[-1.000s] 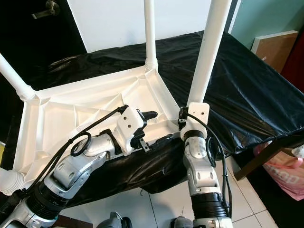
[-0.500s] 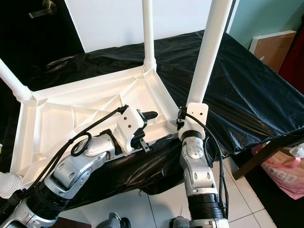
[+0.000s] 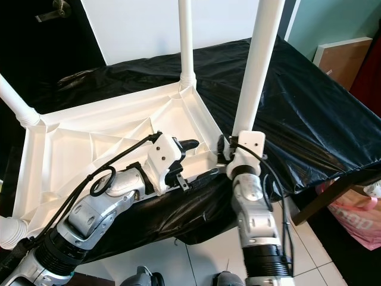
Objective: Building children table
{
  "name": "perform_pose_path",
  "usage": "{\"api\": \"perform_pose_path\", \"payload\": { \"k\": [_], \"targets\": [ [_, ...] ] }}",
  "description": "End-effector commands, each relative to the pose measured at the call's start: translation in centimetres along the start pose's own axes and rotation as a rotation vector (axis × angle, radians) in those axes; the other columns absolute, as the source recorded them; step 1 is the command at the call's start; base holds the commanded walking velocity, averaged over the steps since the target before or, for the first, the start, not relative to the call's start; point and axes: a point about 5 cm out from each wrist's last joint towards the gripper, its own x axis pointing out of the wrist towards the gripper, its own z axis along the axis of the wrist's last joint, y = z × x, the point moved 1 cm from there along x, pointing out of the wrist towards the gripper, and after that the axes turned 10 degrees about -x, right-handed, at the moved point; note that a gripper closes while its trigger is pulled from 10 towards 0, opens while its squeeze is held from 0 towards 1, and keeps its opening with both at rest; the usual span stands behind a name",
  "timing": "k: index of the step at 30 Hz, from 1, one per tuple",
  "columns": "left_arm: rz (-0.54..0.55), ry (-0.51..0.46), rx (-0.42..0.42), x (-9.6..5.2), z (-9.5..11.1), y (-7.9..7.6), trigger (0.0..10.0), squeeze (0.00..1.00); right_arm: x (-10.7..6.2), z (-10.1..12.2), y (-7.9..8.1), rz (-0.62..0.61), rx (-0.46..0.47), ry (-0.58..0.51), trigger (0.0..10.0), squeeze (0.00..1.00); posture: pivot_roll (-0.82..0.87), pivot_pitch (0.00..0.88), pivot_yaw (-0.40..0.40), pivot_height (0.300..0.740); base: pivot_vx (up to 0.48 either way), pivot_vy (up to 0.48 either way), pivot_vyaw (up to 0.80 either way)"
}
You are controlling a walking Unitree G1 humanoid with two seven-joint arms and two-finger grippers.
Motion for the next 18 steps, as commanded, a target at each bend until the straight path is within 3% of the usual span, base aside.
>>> {"api": "perform_pose_path", "payload": {
  "k": [1, 2, 17, 18],
  "targets": [
    [-0.103, 0.021, 0.008, 0.0, -0.2, -0.8, 10.0, 0.00, -0.3, 0.0, 0.1, 0.076, 0.012, -0.022, 10.0, 1.00, -0.08, 0.055, 0.040, 0.740, 0.000, 0.000, 0.00],
    [-0.106, 0.020, 0.009, 0.1, -0.2, -0.8, 10.0, 0.00, -0.2, 0.0, -0.1, 0.115, -0.003, -0.034, 10.0, 0.00, -0.08, 0.054, 0.042, 0.740, 0.000, 0.000, 0.00],
    [-0.111, 0.019, 0.011, 0.1, 0.0, -0.7, 10.0, 0.00, 1.1, 0.0, -0.8, 0.472, -0.174, -0.061, 10.0, 0.00, -0.08, 0.061, 0.052, 0.740, 0.000, 0.000, 0.00],
    [-0.109, 0.019, 0.011, 0.0, 0.0, -0.7, 10.0, 0.00, 1.3, -0.2, -0.9, 0.482, -0.186, -0.054, 3.8, 0.00, -0.08, 0.062, 0.052, 0.740, 0.000, 0.000, 0.00]
  ]
}}
